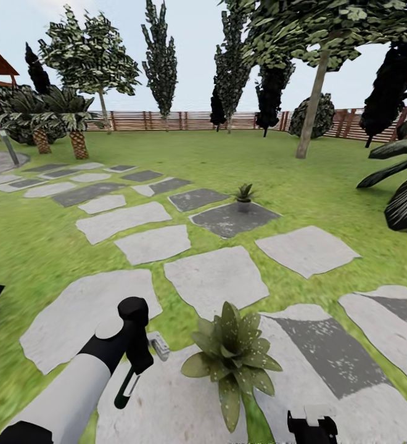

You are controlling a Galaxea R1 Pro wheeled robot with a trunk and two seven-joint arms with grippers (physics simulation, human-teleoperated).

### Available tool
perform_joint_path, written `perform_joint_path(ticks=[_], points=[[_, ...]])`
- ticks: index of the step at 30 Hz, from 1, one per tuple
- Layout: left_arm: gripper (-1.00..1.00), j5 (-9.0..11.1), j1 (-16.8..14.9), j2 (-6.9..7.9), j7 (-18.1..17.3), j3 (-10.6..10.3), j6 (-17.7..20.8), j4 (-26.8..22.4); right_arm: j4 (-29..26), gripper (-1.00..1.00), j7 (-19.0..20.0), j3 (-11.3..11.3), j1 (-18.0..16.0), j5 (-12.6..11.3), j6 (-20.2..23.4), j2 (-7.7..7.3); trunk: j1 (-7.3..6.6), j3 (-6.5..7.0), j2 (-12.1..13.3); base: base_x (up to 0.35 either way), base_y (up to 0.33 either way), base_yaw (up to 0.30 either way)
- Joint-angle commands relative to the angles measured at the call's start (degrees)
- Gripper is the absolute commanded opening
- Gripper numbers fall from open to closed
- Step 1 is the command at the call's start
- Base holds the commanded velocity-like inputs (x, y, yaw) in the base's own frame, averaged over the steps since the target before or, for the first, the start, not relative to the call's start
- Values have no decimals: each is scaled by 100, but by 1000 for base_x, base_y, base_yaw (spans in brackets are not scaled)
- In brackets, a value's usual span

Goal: Pick up the pesticide atomizer in the garden and spray insectifuge to fully cover both potted plants in the garden.

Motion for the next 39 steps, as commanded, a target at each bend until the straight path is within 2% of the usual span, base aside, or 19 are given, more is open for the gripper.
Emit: perform_joint_path(ticks=[1,9,15,17,19,21,22,23,24,26,30,39], points=[[-100,-45,-2,20,-58,-4,59,-4,11,100,-20,-42,-5,60,-18,1,-1,-5,-2,0,0,-261],[-100,-38,-1,73,-58,4,51,-1,115,100,82,-42,36,61,-22,-8,-1,-2,-2,0,0,-261],[-100,-42,2,150,-58,0,51,-3,122,100,456,-42,40,60,-26,-8,-1,11,-2,0,0,-261],[-100,-50,170,147,-58,-10,51,-5,122,100,484,-42,40,60,-23,-14,-1,16,-2,0,0,-261],[-100,-39,293,152,60,-3,51,-7,120,100,663,-43,40,54,-25,-16,-1,21,-2,0,0,-261],[-100,-32,382,153,199,2,51,-7,108,100,1037,-48,40,37,-26,-60,-1,25,-2,0,0,-228],[-100,-31,431,156,235,3,51,-6,100,100,1216,-49,40,-42,-26,-115,-1,26,-2,0,0,-100],[-100,-35,471,170,263,4,51,-7,85,100,1368,-50,40,-298,-20,-160,-1,27,-2,0,0,-33],[-100,-37,481,185,269,4,51,-3,77,100,1409,-50,40,-429,-19,-169,-1,27,-2,0,0,-17],[-100,-37,493,209,274,5,51,-1,72,100,1448,-46,40,-521,-12,-179,-1,27,-2,0,0,-7],[-100,-30,515,323,312,6,59,1,69,100,1461,-36,40,-561,-10,-189,-1,27,-2,0,0,-1],[-100,-38,651,329,328,-4,60,1,69,100,1452,-33,40,-559,-16,-192,-1,27,-2,0,1,0]])
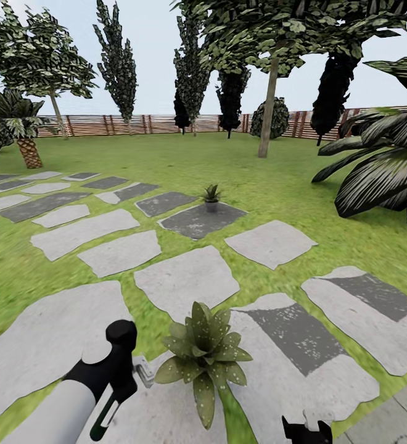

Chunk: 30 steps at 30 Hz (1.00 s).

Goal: Pick up the pesticide atomizer in the garden and spray insectifuge to fully cover both potted plants in the garden.

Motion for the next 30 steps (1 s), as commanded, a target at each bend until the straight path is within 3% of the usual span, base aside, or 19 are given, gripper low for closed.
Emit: perform_joint_path(ticks=[1,8,17,19,22,30], points=[[-100,-41,-1,10,-57,-20,61,-6,5,100,9,-50,-3,46,-18,1,-1,-5,-2,0,34,0],[-100,-31,11,100,131,29,61,-6,5,100,-15,-50,-3,46,-22,8,-1,-5,-2,0,118,-22],[-100,-23,7,104,163,69,61,-22,11,100,-16,-50,-3,44,-22,8,-1,-5,-2,0,4,-252],[-100,-25,5,109,178,251,61,-23,19,100,0,-50,-3,42,-22,4,-1,-5,-2,0,0,-265],[-100,-22,4,97,583,662,52,-17,38,100,18,-50,-3,41,-22,-1,-1,-5,-2,0,0,-264],[-100,-24,27,85,658,690,26,-6,32,100,-23,-50,-3,41,-22,4,-1,-5,-2,0,17,-34]])
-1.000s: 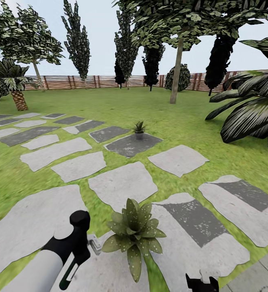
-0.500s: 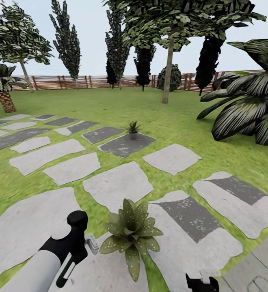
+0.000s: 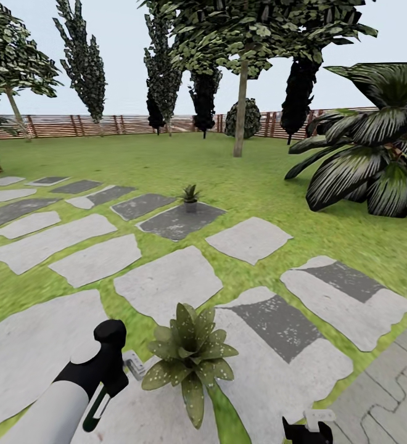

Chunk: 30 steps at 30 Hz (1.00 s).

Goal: Pick up the pesticide atomizer in the garden and spray insectifuge to fully cover both potted plants in the garden.

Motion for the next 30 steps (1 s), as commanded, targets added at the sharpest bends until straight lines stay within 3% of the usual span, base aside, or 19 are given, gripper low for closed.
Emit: perform_joint_path(ticks=[1,13,16,20,30], points=[[-100,-40,20,3,-55,-22,57,-5,7,100,9,-49,-4,51,-21,-4,-1,-5,-2,-8,219,0],[-100,-35,-31,-12,-116,-21,71,-86,-6,100,5,-52,-4,49,-21,-1,-1,10,-2,-117,269,-41],[-100,-27,-481,-8,-387,-22,62,-50,-3,100,1,-50,-4,51,-22,3,-1,13,-2,-2,70,-34],[-100,-76,-1012,39,-1159,-29,27,-25,10,100,7,-49,-4,57,-21,-3,-1,14,-2,0,12,-6],[-100,-94,-1478,24,-1159,-81,8,554,-8,100,0,-57,-4,58,-30,-17,-1,14,-2,0,0,0]])
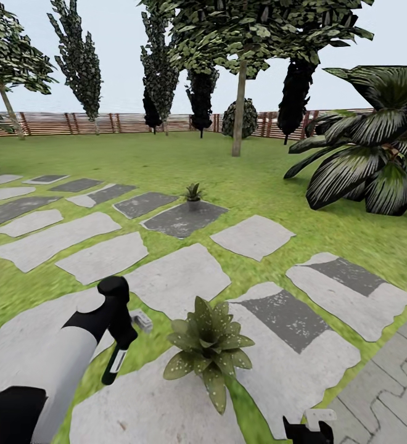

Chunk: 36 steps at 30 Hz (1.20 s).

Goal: Pick up the pesticide atomizer in the garden and spray insectifuge to fully cover both potted plants in the garden.

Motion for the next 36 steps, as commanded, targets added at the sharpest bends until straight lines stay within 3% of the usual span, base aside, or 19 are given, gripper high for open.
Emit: perform_joint_path(ticks=[1,13,24,34,36], points=[[-100,-40,-7,12,-55,-24,59,23,3,100,9,-50,-3,50,-20,2,-1,-5,-2,0,0,0],[-100,-60,40,-7,-55,-54,57,52,1,100,9,-51,-3,43,-20,2,-1,-5,-2,4,257,-177],[-100,-55,75,-62,-55,-30,57,54,2,100,9,-58,-3,41,-20,2,-1,-5,-2,197,265,-261],[-100,-77,78,3,-55,-52,52,53,2,100,9,-59,-3,41,-20,2,-1,-5,-2,91,46,-244],[-100,-84,218,7,-55,-58,49,56,2,100,9,-53,-3,43,-20,-5,-1,-5,-2,0,0,-28]])
